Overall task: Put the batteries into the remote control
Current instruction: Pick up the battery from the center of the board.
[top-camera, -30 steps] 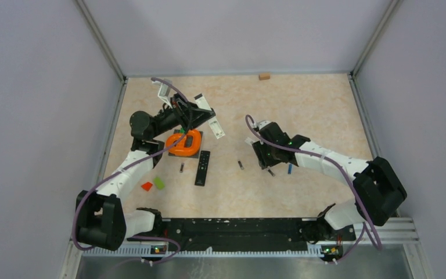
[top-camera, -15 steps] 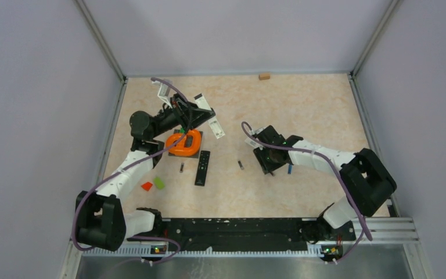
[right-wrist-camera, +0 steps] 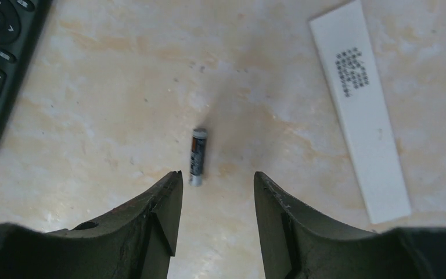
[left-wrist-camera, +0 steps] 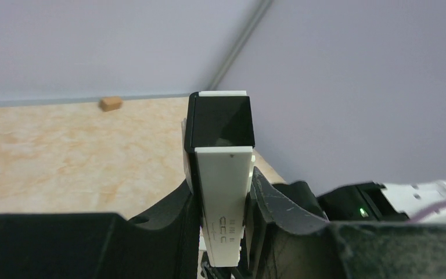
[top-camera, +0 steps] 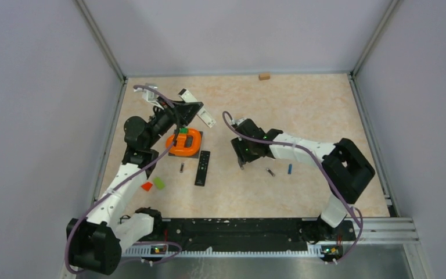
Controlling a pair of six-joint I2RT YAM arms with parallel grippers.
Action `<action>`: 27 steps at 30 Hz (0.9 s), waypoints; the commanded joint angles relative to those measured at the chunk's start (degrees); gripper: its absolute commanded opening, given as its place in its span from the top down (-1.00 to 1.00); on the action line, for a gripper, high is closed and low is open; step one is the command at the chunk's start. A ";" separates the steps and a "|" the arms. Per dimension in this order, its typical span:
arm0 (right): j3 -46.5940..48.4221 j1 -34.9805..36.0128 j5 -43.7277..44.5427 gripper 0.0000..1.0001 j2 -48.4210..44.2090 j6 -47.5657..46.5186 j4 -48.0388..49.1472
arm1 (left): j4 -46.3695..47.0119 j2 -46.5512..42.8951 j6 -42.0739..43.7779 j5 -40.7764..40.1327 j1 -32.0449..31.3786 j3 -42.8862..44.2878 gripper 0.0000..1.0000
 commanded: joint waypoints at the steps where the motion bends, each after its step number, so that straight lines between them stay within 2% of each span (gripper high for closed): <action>1: 5.64 2.85 5.15 0.04 6.07 8.11 -0.39 | -8.58 -3.53 4.56 -15.85 0.06 -0.42 1.00; 7: 5.88 3.37 7.36 0.14 7.65 11.79 -0.32 | -11.15 -5.62 4.58 -22.52 0.10 -1.52 1.00; 12: 6.30 3.67 5.86 0.23 9.13 10.61 -0.80 | -11.39 -5.57 4.32 -23.60 0.10 -1.75 1.00; 13: 6.41 3.74 5.80 0.26 9.54 10.50 -1.02 | -11.42 -8.04 4.32 -23.58 0.10 -1.77 1.00; 18: 7.35 3.92 5.20 0.36 10.92 10.49 -2.52 | -12.02 -5.39 4.32 -23.76 0.10 -1.71 1.00; 20: 7.59 3.95 5.03 0.44 11.35 10.45 -2.94 | -12.07 -5.39 4.41 -23.69 0.10 -1.79 1.00; 23: 7.76 4.10 5.95 0.69 11.63 10.53 -3.81 | -12.33 -5.18 4.57 -23.05 0.10 -1.60 1.00; 27: 7.04 3.74 9.38 0.80 9.47 12.61 -4.00 | -13.13 -3.65 4.47 -21.76 0.10 -1.59 1.00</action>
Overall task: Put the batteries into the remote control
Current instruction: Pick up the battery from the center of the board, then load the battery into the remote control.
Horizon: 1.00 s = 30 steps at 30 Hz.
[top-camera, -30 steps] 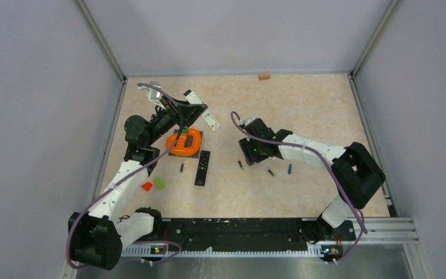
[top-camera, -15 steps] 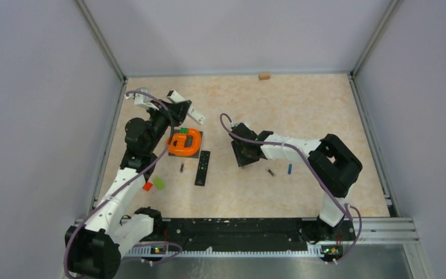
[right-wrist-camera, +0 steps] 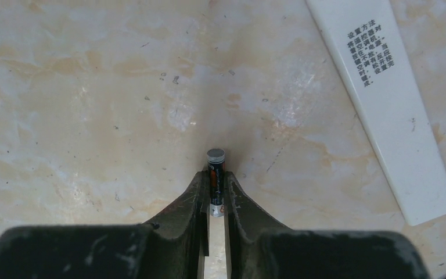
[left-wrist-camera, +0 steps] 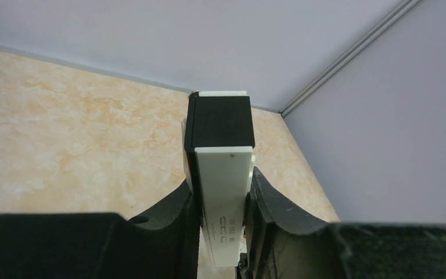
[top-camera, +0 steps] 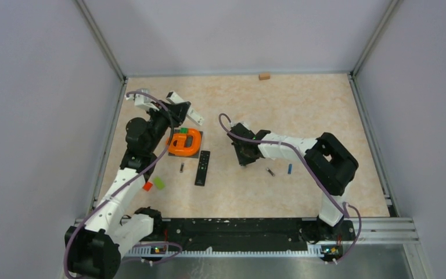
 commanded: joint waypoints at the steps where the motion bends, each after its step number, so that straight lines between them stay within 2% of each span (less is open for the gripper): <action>1: 0.72 0.09 4.27 0.82 -2.22 2.44 -1.23 | 1.43 1.60 0.22 1.59 0.08 0.21 1.00; 3: 0.03 -0.66 5.43 0.84 -4.99 2.79 -1.32 | 1.96 3.54 -0.63 3.88 0.08 0.29 1.00; 6: -1.12 -1.81 6.14 0.85 -11.26 1.62 -1.26 | 3.65 8.31 -2.95 11.45 -0.01 1.97 1.00; 10: -2.87 -3.68 2.23 0.86 -21.97 -0.51 -0.11 | -1.30 18.56 -7.82 26.72 -1.45 9.39 1.00; 13: -2.26 -4.64 -2.67 0.86 -26.53 -0.87 -1.14 | 4.12 25.67 -12.61 34.74 -3.79 10.59 1.00; 17: 0.81 -4.67 -7.52 0.86 -28.81 -0.37 -5.85 | 13.47 31.29 -18.29 37.13 -6.25 9.02 1.00; 23: 3.20 -4.67 -13.08 0.86 -30.15 2.28 -8.37 | 16.80 36.28 -24.99 35.29 -8.99 9.53 1.00; 30: 2.27 -4.60 -14.45 0.85 -29.78 1.86 -5.21 | 19.00 38.55 -26.70 34.25 -10.87 8.56 1.00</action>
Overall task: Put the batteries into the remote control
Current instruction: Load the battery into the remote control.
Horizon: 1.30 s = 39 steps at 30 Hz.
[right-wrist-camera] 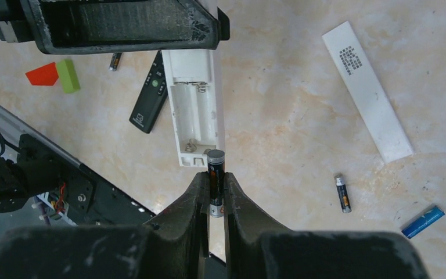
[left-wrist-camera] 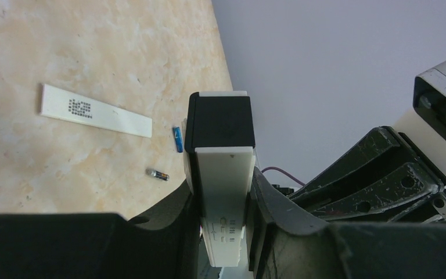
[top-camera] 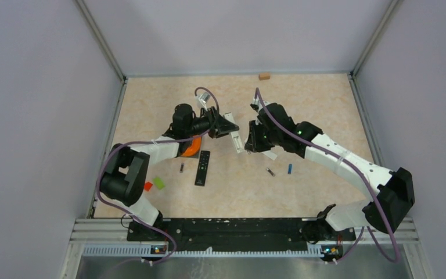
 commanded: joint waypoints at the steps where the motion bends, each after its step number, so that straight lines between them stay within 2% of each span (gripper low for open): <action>1: 2.36 0.02 -2.28 0.85 -0.81 0.23 2.47 | 6.47 0.42 -2.40 0.42 -0.90 -0.12 1.00; 6: 2.46 0.09 -3.42 0.84 0.59 0.18 3.37 | 6.77 0.35 -2.43 0.13 -1.17 -0.43 1.00; 21: 3.99 0.10 0.25 0.78 3.35 -2.01 4.92 | 10.52 1.90 -5.32 1.31 -1.54 -0.59 1.00; 31: 4.87 0.18 -0.24 0.66 5.28 -2.70 5.32 | 9.70 1.93 -6.44 1.42 -1.58 -0.13 1.00; 39: 4.38 0.18 -1.32 0.46 4.79 -2.01 5.89 | 9.27 2.17 -6.38 1.04 -1.62 0.20 1.00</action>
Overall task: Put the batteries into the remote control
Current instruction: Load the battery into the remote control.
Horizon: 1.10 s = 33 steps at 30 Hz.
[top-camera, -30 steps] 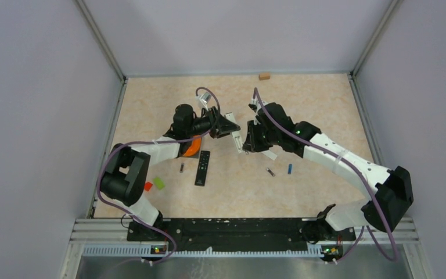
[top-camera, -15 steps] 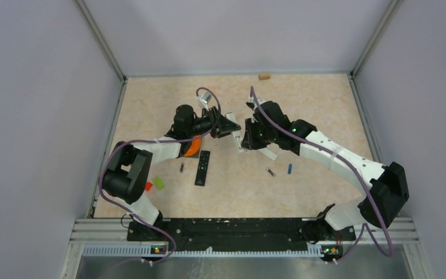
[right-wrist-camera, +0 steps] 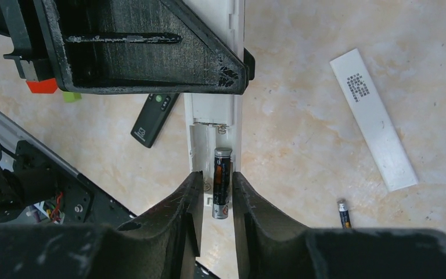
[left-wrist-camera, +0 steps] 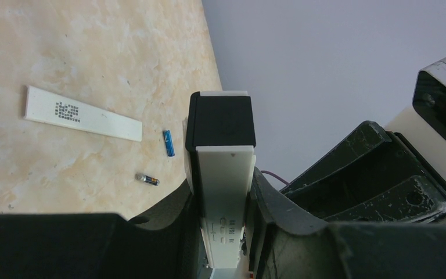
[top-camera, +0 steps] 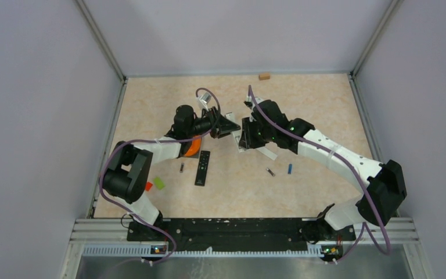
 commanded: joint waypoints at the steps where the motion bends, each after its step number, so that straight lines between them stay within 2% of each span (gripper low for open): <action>1: 2.12 0.18 -0.17 0.45 0.15 0.04 2.54 | 3.68 -0.14 -1.58 1.08 -0.38 0.65 1.00; 6: 2.14 0.17 0.98 0.31 -0.82 1.58 2.55 | 3.07 -0.32 -1.15 0.85 -0.38 0.65 1.00; 15: -1.15 -0.31 0.86 -0.28 -6.42 5.07 7.23 | 1.90 -1.99 -2.72 1.02 -0.25 0.76 1.00; 19: -4.76 -0.33 -2.67 -0.52 -9.73 5.18 13.19 | 2.52 -4.11 -5.41 1.14 -0.07 0.80 1.00; 21: -7.98 -0.28 -4.34 -0.59 -12.02 7.52 18.25 | 4.79 -6.25 -7.48 0.72 -0.03 0.11 1.00; 26: -16.63 -0.26 -4.15 -0.73 -19.68 13.75 33.24 | 0.26 -11.65 -8.35 -0.06 0.08 1.11 1.00; 29: -18.10 -0.20 -1.23 -0.75 -22.87 14.98 35.78 | -2.05 -13.21 -9.79 -0.04 0.30 1.77 1.00; 33: -20.28 -0.17 -0.25 -0.79 -26.70 17.24 40.89 | -0.72 -13.34 -15.07 1.15 0.85 1.91 1.00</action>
